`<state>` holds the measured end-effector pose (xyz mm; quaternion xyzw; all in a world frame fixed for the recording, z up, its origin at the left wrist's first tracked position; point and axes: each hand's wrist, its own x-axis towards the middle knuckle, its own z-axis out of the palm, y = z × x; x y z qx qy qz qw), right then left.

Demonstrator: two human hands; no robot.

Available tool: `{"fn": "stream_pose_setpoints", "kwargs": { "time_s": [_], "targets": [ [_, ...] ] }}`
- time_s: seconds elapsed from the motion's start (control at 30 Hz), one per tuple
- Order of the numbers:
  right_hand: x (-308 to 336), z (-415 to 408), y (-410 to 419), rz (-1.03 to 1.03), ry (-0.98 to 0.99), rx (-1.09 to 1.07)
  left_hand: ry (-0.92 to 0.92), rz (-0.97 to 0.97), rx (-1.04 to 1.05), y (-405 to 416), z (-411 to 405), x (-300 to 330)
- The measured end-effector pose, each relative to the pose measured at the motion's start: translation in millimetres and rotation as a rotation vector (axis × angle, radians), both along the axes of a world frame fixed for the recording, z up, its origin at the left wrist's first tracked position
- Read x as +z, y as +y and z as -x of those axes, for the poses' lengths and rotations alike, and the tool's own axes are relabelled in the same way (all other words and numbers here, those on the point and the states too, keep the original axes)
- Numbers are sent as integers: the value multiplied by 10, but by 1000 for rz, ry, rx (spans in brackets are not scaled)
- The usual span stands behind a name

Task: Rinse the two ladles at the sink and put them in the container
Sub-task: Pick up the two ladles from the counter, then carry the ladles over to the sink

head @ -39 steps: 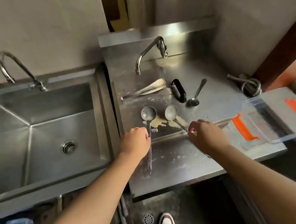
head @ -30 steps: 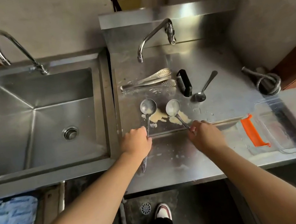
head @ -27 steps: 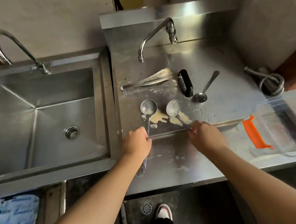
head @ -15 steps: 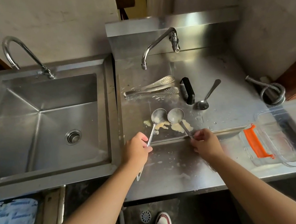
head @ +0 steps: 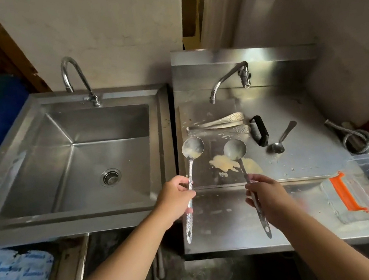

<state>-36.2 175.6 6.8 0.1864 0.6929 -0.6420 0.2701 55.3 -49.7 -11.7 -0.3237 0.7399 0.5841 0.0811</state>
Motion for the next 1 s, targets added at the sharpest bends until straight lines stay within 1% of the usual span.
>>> {"fn": "stream_pose_setpoints", "kwargs": {
  "time_s": [0.1,0.2,0.3,0.4,0.5,0.63,0.7,0.8,1.0],
  "targets": [
    [141,-192,-415,1,43,7,59,-44,53,-329,-182,125],
    [233,-452,-861,-7,97,62,117,-81,92,-701,-409,197],
    [310,-752,-1367,38,100,105,175,-137,117,-1153,-678,262],
    [397,-1050,-1905,93,100,121,225,-219,94,-1655,-952,334],
    [468,-1331,-2423,177,104,109,222,-292,72,-2117,-1232,398],
    [567,-1632,-3066,292,5,61,206,-346,110,-2628,-1518,449],
    [619,-1752,-3347,277,-11,69,192,-340,141,-2838,-1627,475],
    [687,-1851,-3671,243,19,114,173,-323,186,-3070,-1713,504],
    [673,-1780,-4167,253,-19,221,169,-316,216,-3410,-1639,496]
  ]
}}
